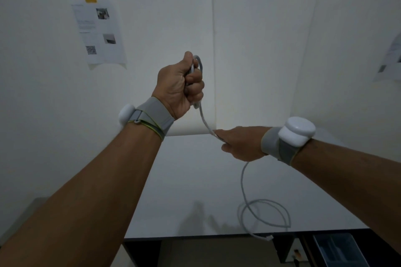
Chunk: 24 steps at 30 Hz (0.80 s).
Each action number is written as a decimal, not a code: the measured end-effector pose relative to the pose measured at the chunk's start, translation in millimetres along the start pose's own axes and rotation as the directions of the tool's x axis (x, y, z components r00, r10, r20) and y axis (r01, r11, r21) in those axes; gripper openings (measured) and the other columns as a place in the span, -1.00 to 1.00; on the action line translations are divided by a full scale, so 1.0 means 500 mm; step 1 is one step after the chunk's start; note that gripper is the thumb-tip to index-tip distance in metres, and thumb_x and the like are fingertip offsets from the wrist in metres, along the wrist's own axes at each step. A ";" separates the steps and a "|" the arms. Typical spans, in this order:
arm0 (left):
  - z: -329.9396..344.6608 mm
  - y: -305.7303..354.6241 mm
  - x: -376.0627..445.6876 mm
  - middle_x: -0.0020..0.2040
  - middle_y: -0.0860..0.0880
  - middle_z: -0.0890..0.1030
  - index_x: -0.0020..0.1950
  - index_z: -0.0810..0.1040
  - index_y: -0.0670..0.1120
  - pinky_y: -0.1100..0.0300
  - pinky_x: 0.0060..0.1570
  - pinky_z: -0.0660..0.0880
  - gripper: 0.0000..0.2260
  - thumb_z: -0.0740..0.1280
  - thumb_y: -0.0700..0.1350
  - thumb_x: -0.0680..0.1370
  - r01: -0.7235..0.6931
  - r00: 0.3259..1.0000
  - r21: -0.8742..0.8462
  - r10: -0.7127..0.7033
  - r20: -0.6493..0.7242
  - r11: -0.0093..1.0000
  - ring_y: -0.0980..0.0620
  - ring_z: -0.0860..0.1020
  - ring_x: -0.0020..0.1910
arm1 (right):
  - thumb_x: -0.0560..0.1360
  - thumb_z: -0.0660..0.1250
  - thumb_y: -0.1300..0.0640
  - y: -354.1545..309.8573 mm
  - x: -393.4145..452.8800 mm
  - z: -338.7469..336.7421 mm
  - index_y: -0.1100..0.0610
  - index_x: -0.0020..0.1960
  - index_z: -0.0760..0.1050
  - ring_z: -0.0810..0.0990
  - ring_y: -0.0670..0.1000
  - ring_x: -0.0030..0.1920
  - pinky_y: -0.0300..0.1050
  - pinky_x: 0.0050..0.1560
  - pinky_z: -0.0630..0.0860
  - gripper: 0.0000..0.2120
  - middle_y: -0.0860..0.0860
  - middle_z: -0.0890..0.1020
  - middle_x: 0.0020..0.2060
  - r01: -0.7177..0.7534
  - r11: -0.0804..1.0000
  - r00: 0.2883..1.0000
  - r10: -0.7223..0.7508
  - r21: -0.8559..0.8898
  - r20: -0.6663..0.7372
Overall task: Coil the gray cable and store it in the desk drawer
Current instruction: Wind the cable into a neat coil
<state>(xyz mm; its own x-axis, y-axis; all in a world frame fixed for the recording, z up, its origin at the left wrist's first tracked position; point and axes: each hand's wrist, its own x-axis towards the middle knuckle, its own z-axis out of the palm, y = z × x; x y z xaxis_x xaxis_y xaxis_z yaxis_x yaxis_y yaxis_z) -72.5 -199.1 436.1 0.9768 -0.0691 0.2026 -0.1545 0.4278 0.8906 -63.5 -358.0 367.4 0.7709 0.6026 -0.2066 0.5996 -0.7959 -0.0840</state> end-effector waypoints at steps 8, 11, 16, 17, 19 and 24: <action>0.006 -0.032 0.002 -0.54 -0.04 0.39 -0.22 0.31 -0.10 0.26 -0.53 0.25 -0.78 0.11 -0.05 0.60 -0.032 0.990 0.354 0.079 -0.119 0.935 0.01 0.30 -0.64 | 0.54 0.20 0.17 -0.018 -0.060 -0.091 0.00 0.05 0.62 0.55 -0.02 -0.11 -0.19 -0.02 0.47 -0.76 -0.06 0.62 -0.10 0.143 0.987 0.980 -0.130 0.076 -0.150; 0.011 -0.048 -0.005 -0.52 -0.10 0.54 -0.17 0.31 -0.16 0.17 -0.52 0.45 -0.78 0.09 -0.08 0.62 -0.046 0.990 0.438 0.100 -0.100 0.898 -0.07 0.48 -0.61 | 0.51 0.31 0.12 -0.012 -0.066 -0.131 0.04 -0.10 0.66 0.50 -0.17 -0.34 -0.33 -0.25 0.40 -0.86 -0.19 0.54 -0.39 0.235 0.965 0.913 -0.178 0.119 -0.366; 0.022 -0.052 -0.017 -0.55 -0.10 0.50 -0.19 0.35 -0.17 0.27 -0.59 0.29 -0.76 0.10 -0.07 0.60 -0.012 0.997 0.559 0.050 -0.052 0.829 -0.06 0.38 -0.67 | 0.36 0.47 -0.02 0.025 -0.049 -0.188 0.08 -0.20 0.61 0.49 -0.19 -0.42 -0.37 -0.33 0.40 -0.83 -0.09 0.58 -0.39 0.262 0.946 0.801 -0.104 0.190 -0.589; 0.023 -0.051 -0.020 -0.58 -0.07 0.44 -0.25 0.35 -0.14 0.29 -0.57 0.21 -0.74 0.11 -0.06 0.59 0.001 0.998 0.546 0.033 -0.052 0.838 -0.01 0.29 -0.66 | 0.35 0.48 -0.01 0.035 -0.045 -0.197 0.11 -0.20 0.61 0.47 -0.19 -0.42 -0.37 -0.34 0.41 -0.81 -0.06 0.58 -0.39 0.265 0.939 0.789 -0.081 0.218 -0.609; 0.027 -0.050 -0.026 -0.60 -0.01 0.31 -0.32 0.33 -0.09 0.32 -0.53 0.12 -0.70 0.12 -0.03 0.60 0.046 0.999 0.473 -0.036 -0.030 0.880 0.06 0.16 -0.64 | 0.38 0.46 0.04 0.059 -0.038 -0.208 0.19 -0.16 0.61 0.46 -0.15 -0.42 -0.34 -0.37 0.43 -0.80 0.01 0.56 -0.38 0.289 0.910 0.762 -0.031 0.297 -0.646; 0.037 -0.036 -0.039 -0.57 0.04 0.25 -0.24 0.39 -0.09 0.38 -0.55 0.07 -0.64 0.05 0.12 0.61 0.132 0.985 0.338 -0.163 0.064 0.932 0.12 0.13 -0.64 | 0.46 0.39 0.09 0.102 -0.005 -0.201 0.16 -0.10 0.63 0.44 -0.19 -0.42 -0.33 -0.32 0.44 -0.87 -0.01 0.50 -0.41 0.332 0.835 0.659 0.128 0.439 -0.741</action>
<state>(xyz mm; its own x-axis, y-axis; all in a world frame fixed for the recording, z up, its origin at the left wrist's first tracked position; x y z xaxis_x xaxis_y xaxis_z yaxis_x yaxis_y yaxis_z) -91.4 -222.1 423.5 0.9774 -0.1955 0.0808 -0.0652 0.0849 0.9943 -13.2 -394.1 461.7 0.7439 0.3392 0.5758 0.6622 -0.4900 -0.5669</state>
